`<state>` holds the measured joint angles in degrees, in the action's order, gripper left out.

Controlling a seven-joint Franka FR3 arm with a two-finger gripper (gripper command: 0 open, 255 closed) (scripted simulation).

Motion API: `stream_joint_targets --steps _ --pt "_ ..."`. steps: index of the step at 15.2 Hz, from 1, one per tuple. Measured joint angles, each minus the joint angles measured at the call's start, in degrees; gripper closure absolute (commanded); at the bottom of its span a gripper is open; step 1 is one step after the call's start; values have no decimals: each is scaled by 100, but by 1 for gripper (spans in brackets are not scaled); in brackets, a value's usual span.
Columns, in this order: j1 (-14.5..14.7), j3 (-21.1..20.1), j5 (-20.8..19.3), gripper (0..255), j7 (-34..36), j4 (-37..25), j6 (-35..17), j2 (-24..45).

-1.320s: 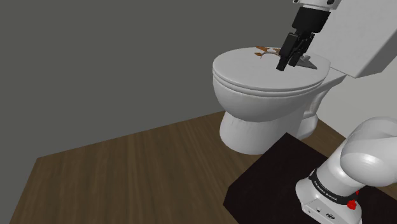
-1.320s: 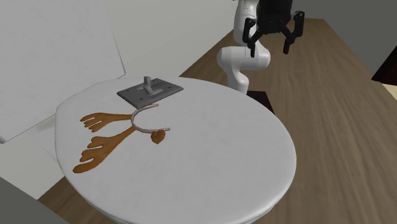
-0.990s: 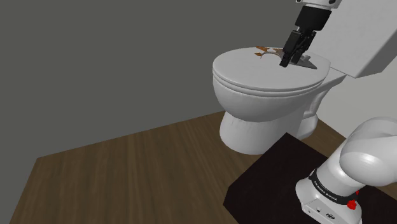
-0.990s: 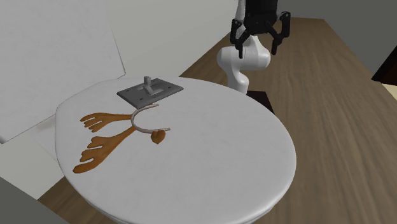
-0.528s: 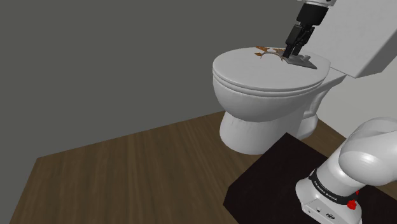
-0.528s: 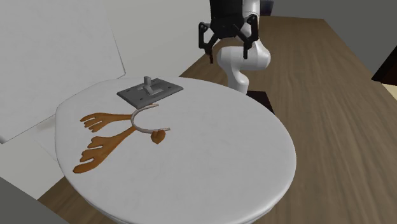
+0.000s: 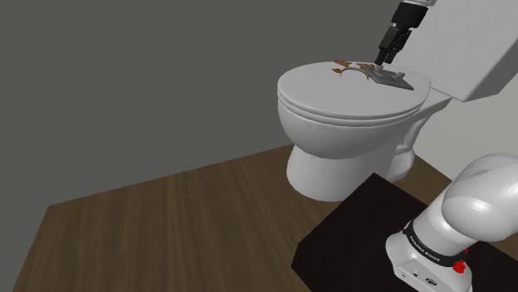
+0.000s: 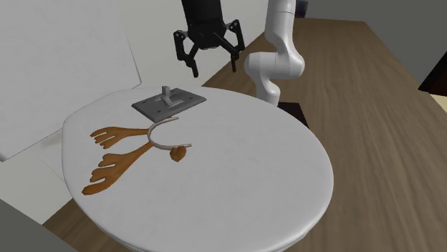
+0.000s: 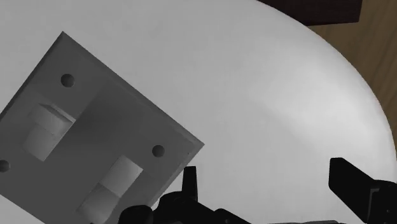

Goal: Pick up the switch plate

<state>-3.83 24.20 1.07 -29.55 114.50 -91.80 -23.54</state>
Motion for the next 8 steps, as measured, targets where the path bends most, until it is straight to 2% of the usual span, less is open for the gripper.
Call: stream_joint_targets --steps 4,8 --pt "3 511 234 0 -653 -662 -48 809" --pt "-66 971 662 0 -1314 -1500 79 1717"
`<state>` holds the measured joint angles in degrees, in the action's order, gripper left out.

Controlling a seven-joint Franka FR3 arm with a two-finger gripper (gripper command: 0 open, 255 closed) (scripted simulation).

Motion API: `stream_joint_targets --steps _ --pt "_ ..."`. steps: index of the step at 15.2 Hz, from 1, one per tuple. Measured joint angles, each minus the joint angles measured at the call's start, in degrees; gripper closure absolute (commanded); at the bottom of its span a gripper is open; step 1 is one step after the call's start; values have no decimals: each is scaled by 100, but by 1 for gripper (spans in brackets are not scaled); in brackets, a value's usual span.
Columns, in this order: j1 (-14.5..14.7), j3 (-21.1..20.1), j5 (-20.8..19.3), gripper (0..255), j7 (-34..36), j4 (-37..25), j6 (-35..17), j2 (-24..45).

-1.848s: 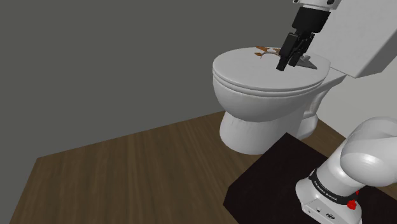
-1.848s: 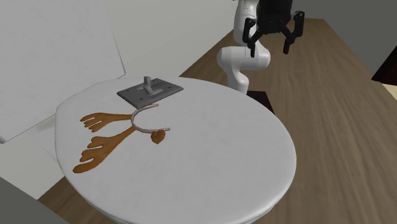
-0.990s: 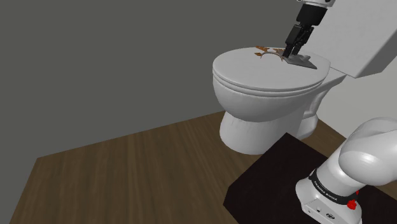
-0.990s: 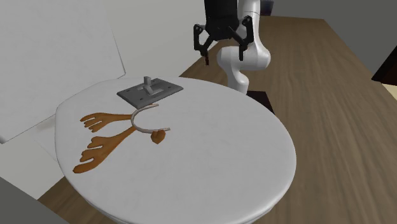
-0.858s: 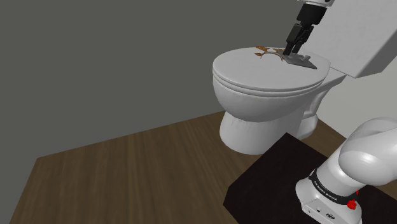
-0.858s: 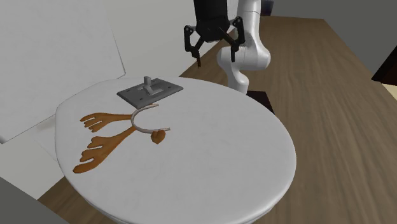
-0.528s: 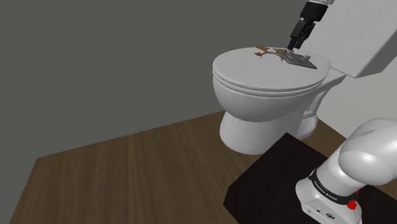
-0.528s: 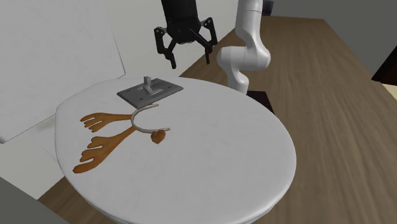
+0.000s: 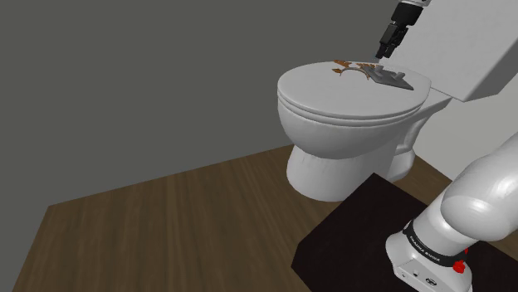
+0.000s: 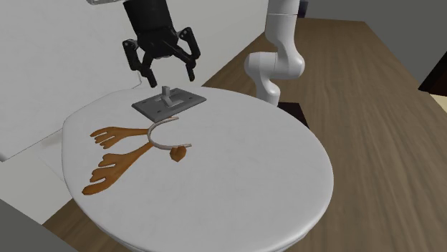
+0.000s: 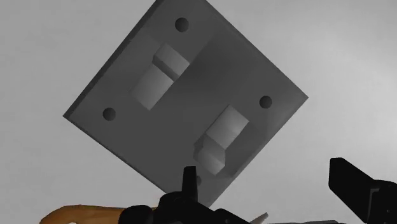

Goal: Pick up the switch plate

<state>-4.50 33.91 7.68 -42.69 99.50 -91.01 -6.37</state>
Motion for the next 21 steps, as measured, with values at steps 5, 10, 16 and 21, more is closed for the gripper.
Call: stream_joint_targets --steps 5,10,16,21 --pt "-112 200 225 0 -401 -170 -118 421" --pt "-99 185 223 255 -430 161 -440 408" --pt "-99 185 223 255 -436 202 -478 404" --pt "-101 187 221 255 -434 164 -441 404"
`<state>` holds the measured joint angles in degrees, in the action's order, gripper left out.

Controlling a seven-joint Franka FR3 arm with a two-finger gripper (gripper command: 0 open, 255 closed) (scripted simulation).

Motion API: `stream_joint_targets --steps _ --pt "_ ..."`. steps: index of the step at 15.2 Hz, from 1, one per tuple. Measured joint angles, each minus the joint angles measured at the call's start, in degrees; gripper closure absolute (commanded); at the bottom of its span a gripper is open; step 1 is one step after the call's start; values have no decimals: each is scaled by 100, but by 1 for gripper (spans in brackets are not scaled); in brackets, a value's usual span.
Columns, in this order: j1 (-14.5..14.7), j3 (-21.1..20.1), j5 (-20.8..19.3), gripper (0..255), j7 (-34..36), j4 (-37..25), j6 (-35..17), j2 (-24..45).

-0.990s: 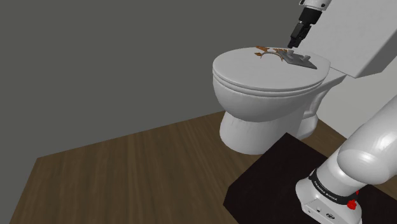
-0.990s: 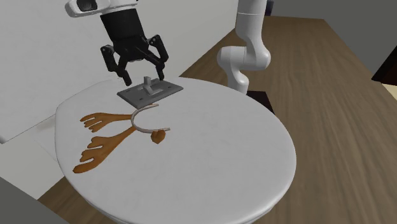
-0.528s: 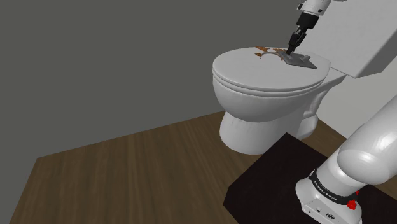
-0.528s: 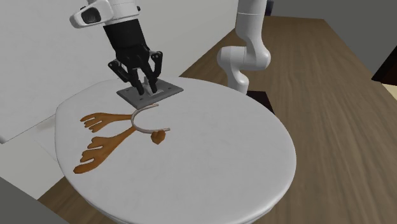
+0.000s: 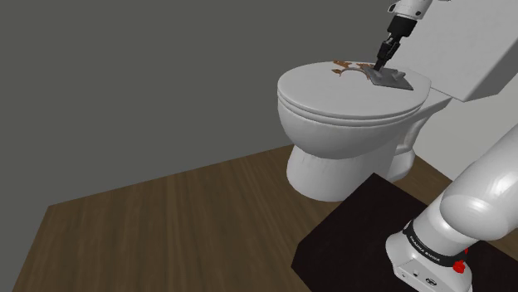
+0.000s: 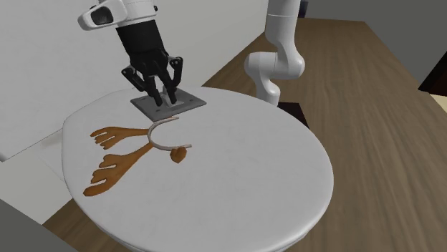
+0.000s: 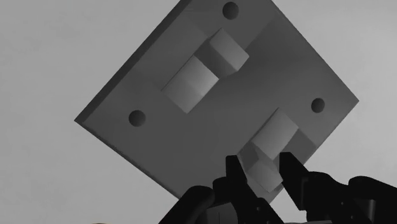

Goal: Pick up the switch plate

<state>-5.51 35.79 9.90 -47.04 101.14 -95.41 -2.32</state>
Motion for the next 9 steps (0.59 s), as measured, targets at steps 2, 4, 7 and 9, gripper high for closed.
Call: stream_joint_targets --steps 2,4,7,9 --pt "-6 8 1 255 10 -148 141 8" --pt "-10 14 16 255 20 -306 276 37" --pt "-22 32 52 255 30 -602 519 105" --pt "-25 36 66 255 50 -775 672 128"
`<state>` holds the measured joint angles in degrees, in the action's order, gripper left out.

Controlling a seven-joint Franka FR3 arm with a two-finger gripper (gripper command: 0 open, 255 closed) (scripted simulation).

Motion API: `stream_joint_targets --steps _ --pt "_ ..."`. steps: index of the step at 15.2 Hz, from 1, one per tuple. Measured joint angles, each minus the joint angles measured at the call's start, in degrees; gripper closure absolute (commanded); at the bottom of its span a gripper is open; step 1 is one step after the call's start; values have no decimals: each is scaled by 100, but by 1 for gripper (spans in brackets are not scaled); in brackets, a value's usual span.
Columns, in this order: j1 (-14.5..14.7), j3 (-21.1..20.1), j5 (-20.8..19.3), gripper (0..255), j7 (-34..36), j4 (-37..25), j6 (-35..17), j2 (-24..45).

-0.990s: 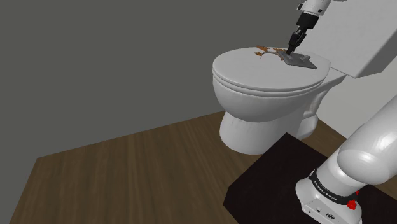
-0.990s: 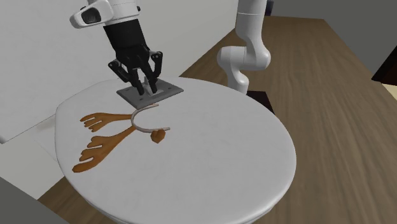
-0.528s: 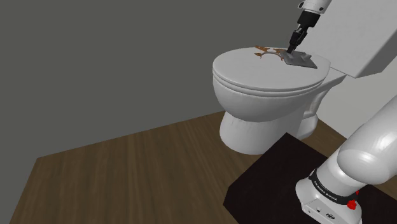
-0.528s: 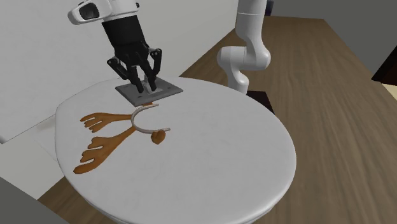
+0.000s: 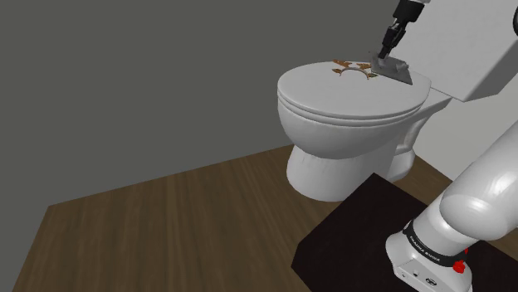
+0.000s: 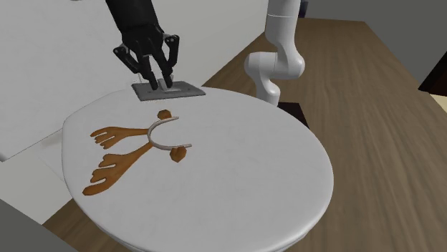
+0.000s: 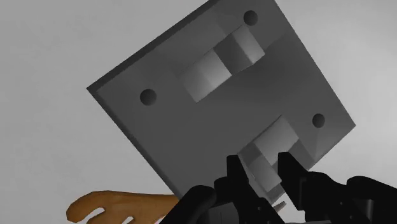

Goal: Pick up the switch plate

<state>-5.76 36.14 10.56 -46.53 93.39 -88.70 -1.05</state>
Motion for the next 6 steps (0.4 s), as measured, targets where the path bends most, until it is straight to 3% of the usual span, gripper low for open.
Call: stream_joint_targets --steps 6 --pt "-30 33 72 255 26 -562 470 119"
